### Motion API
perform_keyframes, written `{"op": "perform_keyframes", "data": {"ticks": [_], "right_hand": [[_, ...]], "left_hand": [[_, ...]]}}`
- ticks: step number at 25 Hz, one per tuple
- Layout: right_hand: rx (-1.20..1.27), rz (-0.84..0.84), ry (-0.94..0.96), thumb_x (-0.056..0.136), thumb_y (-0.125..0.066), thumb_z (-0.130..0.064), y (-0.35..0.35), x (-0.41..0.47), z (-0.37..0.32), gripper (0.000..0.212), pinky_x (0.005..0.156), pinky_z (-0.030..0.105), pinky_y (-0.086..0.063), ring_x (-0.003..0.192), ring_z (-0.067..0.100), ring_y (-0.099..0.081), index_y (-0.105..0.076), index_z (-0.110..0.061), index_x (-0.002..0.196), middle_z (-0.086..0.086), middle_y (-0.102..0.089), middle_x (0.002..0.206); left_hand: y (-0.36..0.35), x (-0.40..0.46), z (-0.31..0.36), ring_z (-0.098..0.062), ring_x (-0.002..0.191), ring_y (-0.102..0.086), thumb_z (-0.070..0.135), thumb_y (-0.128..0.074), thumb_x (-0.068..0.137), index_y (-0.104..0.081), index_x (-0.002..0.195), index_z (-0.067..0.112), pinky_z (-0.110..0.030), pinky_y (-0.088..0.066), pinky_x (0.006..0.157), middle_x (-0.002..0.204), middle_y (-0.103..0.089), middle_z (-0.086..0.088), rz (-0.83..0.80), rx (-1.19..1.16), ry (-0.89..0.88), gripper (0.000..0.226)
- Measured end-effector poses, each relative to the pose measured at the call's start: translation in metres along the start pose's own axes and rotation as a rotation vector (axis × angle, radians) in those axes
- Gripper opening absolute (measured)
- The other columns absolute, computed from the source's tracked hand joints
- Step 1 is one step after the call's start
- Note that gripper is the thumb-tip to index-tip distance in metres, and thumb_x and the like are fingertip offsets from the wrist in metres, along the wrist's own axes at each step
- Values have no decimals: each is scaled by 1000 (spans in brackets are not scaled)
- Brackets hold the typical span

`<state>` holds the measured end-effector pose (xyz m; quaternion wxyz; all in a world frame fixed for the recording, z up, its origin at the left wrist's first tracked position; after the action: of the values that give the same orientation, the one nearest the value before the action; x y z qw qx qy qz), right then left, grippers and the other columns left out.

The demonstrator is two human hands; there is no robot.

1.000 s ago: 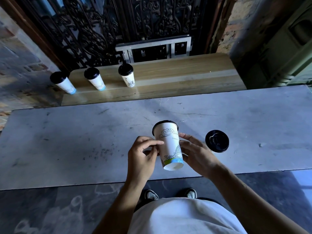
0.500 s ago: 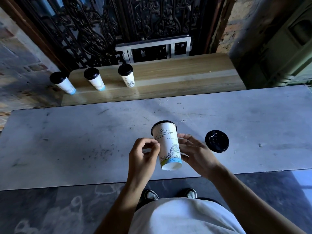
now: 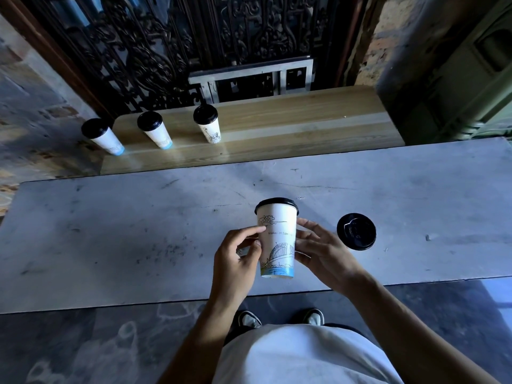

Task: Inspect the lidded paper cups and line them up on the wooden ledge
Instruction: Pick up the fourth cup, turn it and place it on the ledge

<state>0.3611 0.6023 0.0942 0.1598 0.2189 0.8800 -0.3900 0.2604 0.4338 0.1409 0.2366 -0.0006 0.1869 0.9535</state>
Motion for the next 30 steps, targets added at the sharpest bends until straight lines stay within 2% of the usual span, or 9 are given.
{"op": "perform_keyframes", "data": {"ticks": [2, 5, 8, 11, 14, 17, 23, 27, 30], "right_hand": [[17, 6, -8, 80, -61, 12, 1, 0, 1, 68, 109, 53, -39, 116, 43, -53, -42, 5, 145, 39, -55, 134], [-26, -31, -27, 81, -62, 6, 0, 1, 3, 66, 116, 56, -33, 122, 42, -54, -46, 5, 144, 35, -57, 139], [-86, -76, -32, 83, -67, 3, -2, -1, 4, 57, 102, 48, -42, 110, 36, -56, -55, 5, 139, 30, -62, 130], [-80, -17, -61, 76, -79, -1, -1, -2, 3, 67, 78, 36, -40, 82, 22, -53, -57, -4, 140, 20, -59, 103], [-42, 0, -44, 73, -82, -1, 0, 0, 5, 73, 74, 34, -45, 79, 21, -57, -54, -11, 140, 15, -63, 95], [-32, 6, -29, 78, -76, 4, -1, 1, 5, 69, 57, 28, -50, 65, 19, -60, -51, -11, 140, 10, -66, 82], [24, -42, -27, 86, -56, 17, -1, -1, 3, 62, 55, 30, -51, 64, 24, -61, -53, -14, 139, 25, -68, 98], [-44, -34, -49, 82, -68, 9, -1, -1, 6, 65, 55, 27, -47, 64, 17, -56, -54, -15, 140, 17, -67, 101], [-82, -16, -63, 75, -75, -1, -2, 0, 6, 69, 67, 31, -45, 75, 17, -56, -57, -16, 140, 10, -70, 100]], "left_hand": [[0, 0, 0, -9, 97, -71, -7, -63, 91, -78, 102, 29, -48, -62, 86, 108, -73, 4, 7, 0, -9, 40], [0, 0, 1, -13, 98, -71, -12, -62, 89, -80, 97, 23, -51, -62, 86, 104, -72, 6, 10, -7, -9, 40], [-1, 0, -1, -13, 99, -71, -6, -63, 88, -78, 93, 25, -52, -60, 89, 102, -75, 7, 16, -16, 25, 35], [-4, -2, -4, -14, 95, -72, 18, -70, 86, -73, 87, 22, -54, -59, 91, 96, -77, 4, 8, -95, 94, 5], [-5, -3, -6, -15, 95, -72, 33, -75, 79, -67, 87, 21, -50, -59, 91, 93, -76, 3, -8, -97, 105, 16], [-5, -4, -8, -11, 95, -73, 32, -74, 80, -66, 93, 22, -47, -59, 90, 95, -76, 6, -11, -92, 124, 19], [-3, -3, -13, -3, 91, -73, 9, -69, 93, -69, 105, 32, -46, -63, 86, 103, -78, 13, 4, -54, 142, 26], [-4, -4, -13, -1, 94, -74, 29, -73, 87, -68, 100, 35, -31, -61, 83, 98, -79, 17, -23, -79, 161, 15], [-6, -4, -16, 0, 94, -73, 39, -70, 81, -68, 98, 33, -27, -58, 83, 97, -79, 18, -34, -93, 191, 18]]}}
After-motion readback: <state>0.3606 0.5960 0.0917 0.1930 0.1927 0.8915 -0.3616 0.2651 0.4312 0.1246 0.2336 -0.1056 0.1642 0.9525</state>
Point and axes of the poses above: each hand's wrist, its own x-axis towards the middle knuckle, its own y-axis out of the back of the hand, z = x × y, the point moved 4 cm from there along x, towards the middle knuckle
